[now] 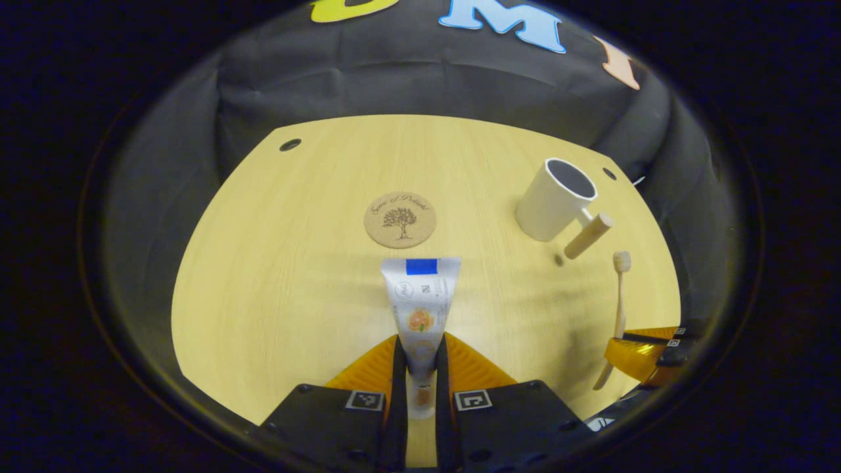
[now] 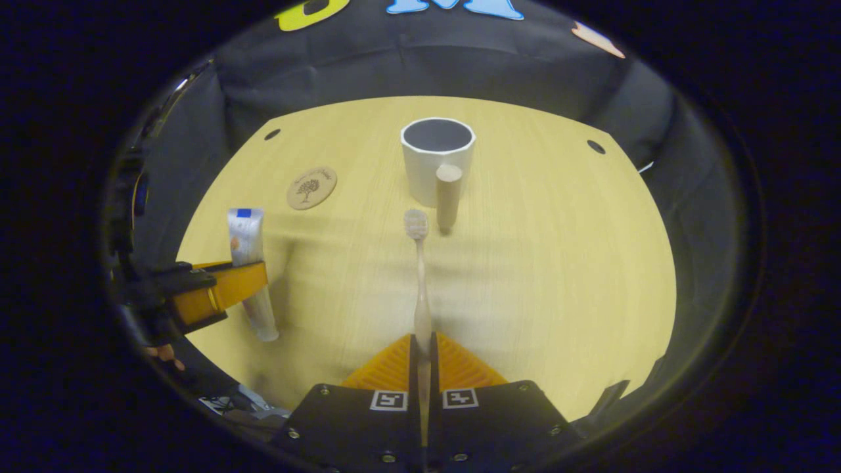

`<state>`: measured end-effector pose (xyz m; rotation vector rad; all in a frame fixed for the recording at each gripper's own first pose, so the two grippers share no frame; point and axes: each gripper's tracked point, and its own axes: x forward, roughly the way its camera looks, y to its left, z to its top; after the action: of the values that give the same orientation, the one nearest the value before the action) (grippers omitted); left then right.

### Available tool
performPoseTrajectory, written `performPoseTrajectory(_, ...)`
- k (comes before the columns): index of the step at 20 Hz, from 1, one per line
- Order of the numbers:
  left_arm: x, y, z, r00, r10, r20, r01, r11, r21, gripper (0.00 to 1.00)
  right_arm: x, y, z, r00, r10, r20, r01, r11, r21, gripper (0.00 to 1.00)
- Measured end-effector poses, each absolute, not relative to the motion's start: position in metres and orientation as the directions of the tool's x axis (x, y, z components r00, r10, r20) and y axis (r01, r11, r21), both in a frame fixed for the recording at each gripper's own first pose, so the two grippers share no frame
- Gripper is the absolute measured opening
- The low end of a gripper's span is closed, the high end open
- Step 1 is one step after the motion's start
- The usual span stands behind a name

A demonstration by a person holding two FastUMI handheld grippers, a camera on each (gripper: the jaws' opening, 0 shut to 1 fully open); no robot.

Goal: Put the toothbrush and toothpaste on the desktop into the cup, then pick up the cup and place it on the coaster on the desktop.

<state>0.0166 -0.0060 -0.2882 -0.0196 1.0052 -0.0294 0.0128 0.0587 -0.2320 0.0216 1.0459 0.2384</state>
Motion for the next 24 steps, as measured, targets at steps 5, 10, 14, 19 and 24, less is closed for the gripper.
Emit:
performPoseTrajectory(5, 0.028, -0.012, -0.252, 0.619, -0.079, -0.781, 0.024, 0.996, -0.081, 0.24, 0.031, 0.054, -0.205, 0.565, 0.193, -0.802, -0.181, 0.978, 0.108, 0.05)
performPoseTrajectory(10, 0.056, -0.015, -0.212, 0.702, -0.096, -0.706, 0.034, 0.994, -0.102, 0.23, 0.065, 0.047, -0.168, 0.675, 0.184, -0.715, -0.161, 0.982, 0.101, 0.05)
performPoseTrajectory(14, 0.077, -0.023, -0.191, 0.747, -0.102, -0.656, 0.054, 0.994, -0.093, 0.23, 0.088, 0.046, -0.152, 0.725, 0.186, -0.663, -0.151, 0.982, 0.110, 0.04)
performPoseTrajectory(19, 0.100, -0.034, -0.169, 0.793, -0.111, -0.599, 0.072, 0.993, -0.089, 0.24, 0.114, 0.041, -0.137, 0.773, 0.186, -0.606, -0.152, 0.982, 0.109, 0.04)
performPoseTrajectory(24, 0.126, -0.041, -0.144, 0.845, -0.120, -0.521, 0.078, 0.992, -0.102, 0.24, 0.154, 0.038, -0.112, 0.840, 0.183, -0.511, -0.151, 0.983, 0.103, 0.04)
